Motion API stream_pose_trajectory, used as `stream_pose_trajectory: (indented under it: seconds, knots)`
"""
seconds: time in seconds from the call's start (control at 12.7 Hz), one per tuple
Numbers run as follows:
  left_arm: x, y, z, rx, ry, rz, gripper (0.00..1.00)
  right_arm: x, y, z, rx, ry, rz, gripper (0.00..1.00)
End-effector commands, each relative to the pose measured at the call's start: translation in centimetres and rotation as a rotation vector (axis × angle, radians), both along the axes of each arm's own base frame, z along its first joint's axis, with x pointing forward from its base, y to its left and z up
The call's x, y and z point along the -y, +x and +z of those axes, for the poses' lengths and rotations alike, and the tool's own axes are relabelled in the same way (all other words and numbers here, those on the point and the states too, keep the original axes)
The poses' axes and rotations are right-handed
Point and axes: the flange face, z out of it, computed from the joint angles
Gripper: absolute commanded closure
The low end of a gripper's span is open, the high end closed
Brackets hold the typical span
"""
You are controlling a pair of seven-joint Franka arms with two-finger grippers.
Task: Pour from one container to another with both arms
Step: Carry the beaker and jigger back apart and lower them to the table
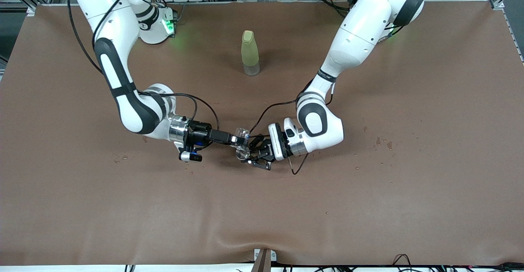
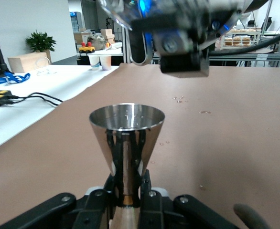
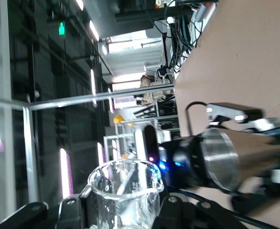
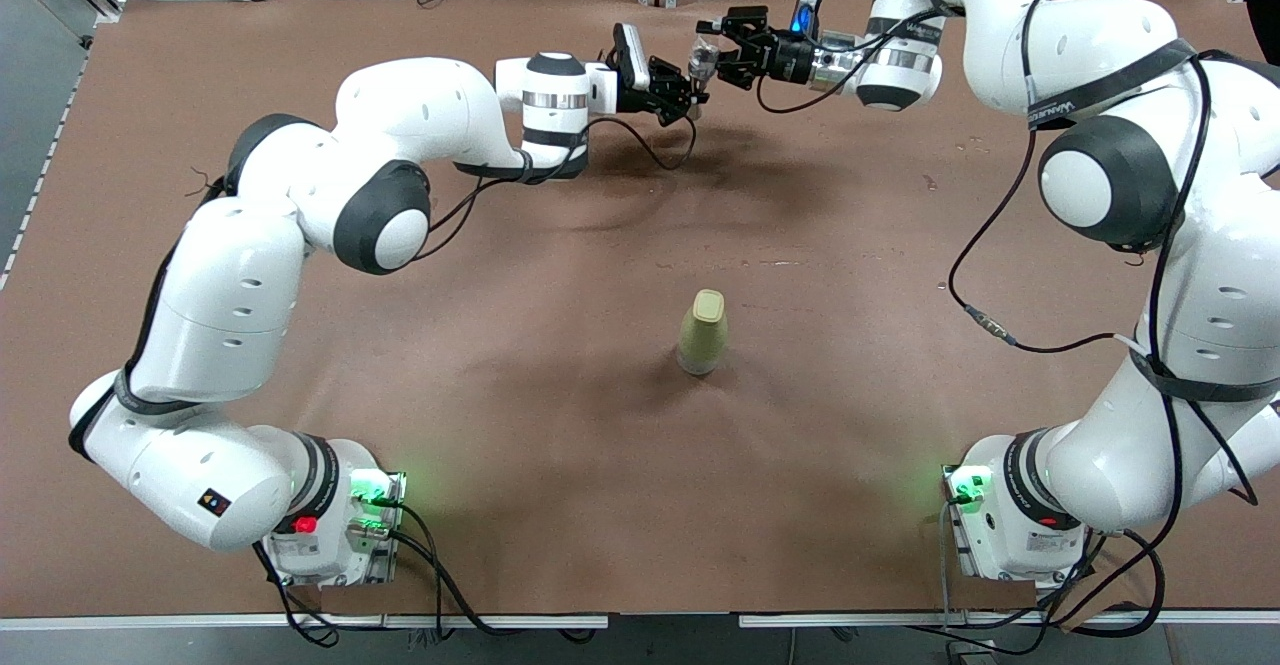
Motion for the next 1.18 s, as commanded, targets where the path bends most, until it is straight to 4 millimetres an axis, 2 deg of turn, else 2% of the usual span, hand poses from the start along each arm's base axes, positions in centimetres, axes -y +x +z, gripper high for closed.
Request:
stream_pose_trajectory:
  seconds: [0.0,0.08,0.24,0.39,0.47,0.63,0.71,0.86,1.02,1.1]
  knots:
    - [-1.9,1.2,2.5,0.034,0.011,0.023,1.00,3.8,1.8,0.4,0.305,-0.097,0.026,0.91]
    - [-3.5,2.1,2.7,0.049,0.029,0.019,1.00,5.5,2.6,0.2,0.414,-0.147,0.046,0.91]
    - [-6.4,3.2,3.6,0.061,0.046,-0.009,1.00,10.5,4.3,0.4,0.596,-0.260,0.113,0.91]
    - [-10.7,4.4,4.0,0.054,0.021,-0.061,1.00,14.9,4.9,0.9,0.783,-0.268,0.161,0.91]
    - [-13.4,5.1,4.5,0.043,0.008,-0.098,1.00,18.0,5.0,0.8,0.883,-0.275,0.162,0.91]
    - [-18.4,6.4,6.6,0.010,0.015,-0.182,1.00,28.2,5.0,-1.9,0.966,-0.359,0.244,0.91]
    - [-21.0,6.8,7.5,0.004,0.030,-0.232,1.00,32.5,4.8,-2.4,1.025,-0.368,0.277,0.89]
    - [-26.5,7.0,7.3,-0.015,-0.002,-0.307,1.00,39.2,3.1,-3.5,1.162,-0.381,0.276,0.85]
    - [-32.1,6.8,6.9,-0.013,-0.004,-0.359,1.00,46.6,0.2,-6.0,1.279,-0.418,0.261,0.83]
    - [-34.1,6.5,6.6,0.008,-0.012,-0.384,1.00,49.1,-1.3,-7.5,1.335,-0.407,0.234,0.82]
